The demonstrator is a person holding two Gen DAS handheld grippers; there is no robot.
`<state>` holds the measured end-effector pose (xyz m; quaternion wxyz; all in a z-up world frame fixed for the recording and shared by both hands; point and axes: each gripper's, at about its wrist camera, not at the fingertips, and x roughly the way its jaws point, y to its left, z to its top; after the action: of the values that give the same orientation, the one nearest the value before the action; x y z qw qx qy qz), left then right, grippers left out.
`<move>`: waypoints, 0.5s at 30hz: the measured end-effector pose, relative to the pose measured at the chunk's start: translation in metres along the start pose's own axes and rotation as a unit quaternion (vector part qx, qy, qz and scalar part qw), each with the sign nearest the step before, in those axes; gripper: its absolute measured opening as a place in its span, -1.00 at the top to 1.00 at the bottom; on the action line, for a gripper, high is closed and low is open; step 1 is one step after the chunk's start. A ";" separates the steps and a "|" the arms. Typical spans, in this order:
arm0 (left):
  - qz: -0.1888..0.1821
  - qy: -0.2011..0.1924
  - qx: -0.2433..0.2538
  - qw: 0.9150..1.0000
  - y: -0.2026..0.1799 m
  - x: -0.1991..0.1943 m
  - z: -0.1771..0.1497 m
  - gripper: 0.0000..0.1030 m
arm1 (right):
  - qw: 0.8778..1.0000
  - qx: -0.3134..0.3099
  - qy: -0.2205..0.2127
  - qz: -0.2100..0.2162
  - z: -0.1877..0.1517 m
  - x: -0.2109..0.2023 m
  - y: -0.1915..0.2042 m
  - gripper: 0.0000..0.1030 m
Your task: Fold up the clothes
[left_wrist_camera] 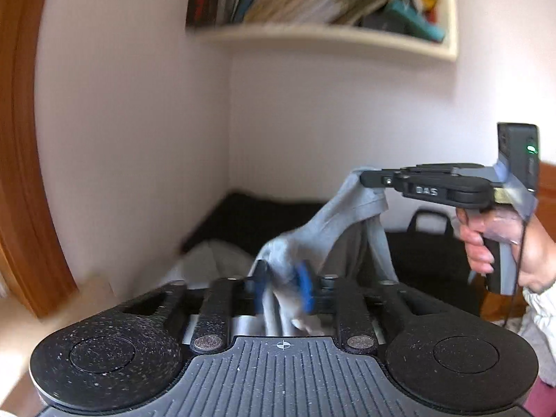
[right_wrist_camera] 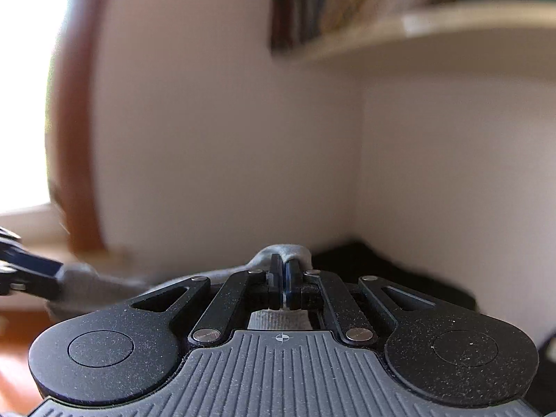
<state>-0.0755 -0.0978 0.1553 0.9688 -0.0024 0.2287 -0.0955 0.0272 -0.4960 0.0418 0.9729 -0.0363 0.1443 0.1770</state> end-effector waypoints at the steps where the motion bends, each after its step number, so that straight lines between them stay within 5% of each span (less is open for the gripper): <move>1: -0.001 0.009 -0.005 1.000 0.005 0.008 -0.010 0.34 | 1.000 0.000 0.021 -0.022 -0.012 0.013 -0.004 0.94; 6: 0.004 0.052 -0.014 0.999 0.024 0.041 -0.047 0.34 | 0.991 0.014 0.097 -0.090 -0.067 0.059 -0.027 0.77; 11: -0.010 0.067 -0.025 0.997 0.037 0.061 -0.069 0.34 | 0.995 0.057 0.076 -0.037 -0.074 0.048 -0.028 0.47; 15: -0.027 0.058 -0.032 0.997 0.033 0.072 -0.073 -0.18 | 0.997 0.049 0.061 0.018 -0.068 0.040 -0.019 0.39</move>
<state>-0.0386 -0.0757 0.0568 0.9504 -0.0339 0.2871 -0.1144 0.0514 -0.5092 -0.0346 0.9596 0.0031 0.2125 0.1845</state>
